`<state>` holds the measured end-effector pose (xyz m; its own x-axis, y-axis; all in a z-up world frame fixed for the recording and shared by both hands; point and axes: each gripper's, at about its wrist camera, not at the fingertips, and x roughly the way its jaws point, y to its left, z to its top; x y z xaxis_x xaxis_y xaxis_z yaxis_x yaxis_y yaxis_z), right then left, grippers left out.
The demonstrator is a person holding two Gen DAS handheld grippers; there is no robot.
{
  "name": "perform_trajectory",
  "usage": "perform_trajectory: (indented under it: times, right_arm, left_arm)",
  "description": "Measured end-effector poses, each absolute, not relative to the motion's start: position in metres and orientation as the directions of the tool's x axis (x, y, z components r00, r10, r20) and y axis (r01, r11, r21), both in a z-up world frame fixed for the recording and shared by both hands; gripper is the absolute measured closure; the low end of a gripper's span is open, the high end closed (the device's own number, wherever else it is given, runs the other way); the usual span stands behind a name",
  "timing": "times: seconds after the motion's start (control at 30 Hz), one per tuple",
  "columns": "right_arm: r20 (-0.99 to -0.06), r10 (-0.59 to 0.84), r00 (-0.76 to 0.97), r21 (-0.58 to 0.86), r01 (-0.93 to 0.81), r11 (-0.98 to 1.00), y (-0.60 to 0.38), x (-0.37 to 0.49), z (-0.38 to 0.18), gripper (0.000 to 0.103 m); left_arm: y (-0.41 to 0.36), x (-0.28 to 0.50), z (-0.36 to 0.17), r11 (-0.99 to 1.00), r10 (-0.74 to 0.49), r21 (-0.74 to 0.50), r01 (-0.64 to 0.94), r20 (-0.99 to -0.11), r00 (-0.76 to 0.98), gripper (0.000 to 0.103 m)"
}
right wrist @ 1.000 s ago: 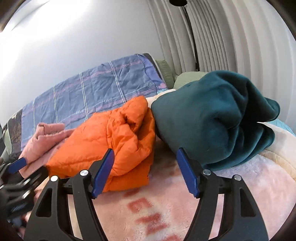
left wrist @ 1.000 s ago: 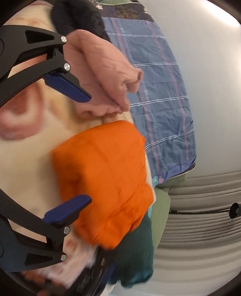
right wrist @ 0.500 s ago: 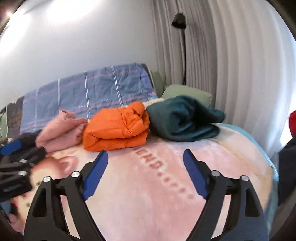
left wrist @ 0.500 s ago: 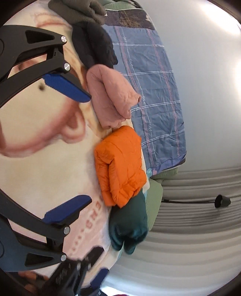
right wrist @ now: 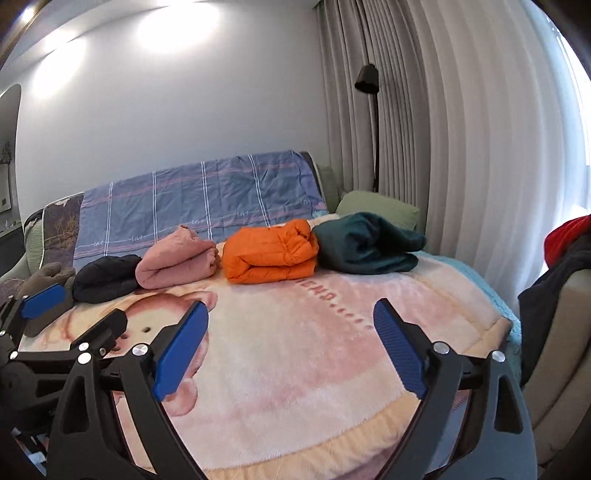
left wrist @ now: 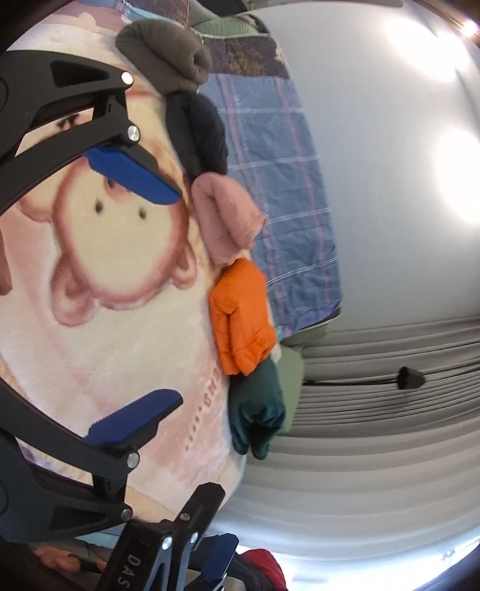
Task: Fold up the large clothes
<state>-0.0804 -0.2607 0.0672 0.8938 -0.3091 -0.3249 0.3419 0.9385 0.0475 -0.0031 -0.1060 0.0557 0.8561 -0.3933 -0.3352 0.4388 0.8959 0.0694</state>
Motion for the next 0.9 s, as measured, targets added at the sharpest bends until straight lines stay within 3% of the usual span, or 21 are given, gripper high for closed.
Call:
perform_trajectory:
  times: [0.43,0.9]
  right_arm:
    - [-0.284,-0.33,0.9,0.026,0.351,0.936,-0.25,-0.11,0.076,0.01]
    - [-0.293,-0.341,0.893,0.016,0.361,0.933,-0.251,-0.108,0.07,0.01]
  left_arm:
    - [-0.087,-0.037,0.069,0.914,-0.359,0.076,0.399,-0.308,0.881,0.002]
    - [-0.088,-0.022,0.058,0.912,-0.357,0.032,0.409,-0.429,0.83,0.002]
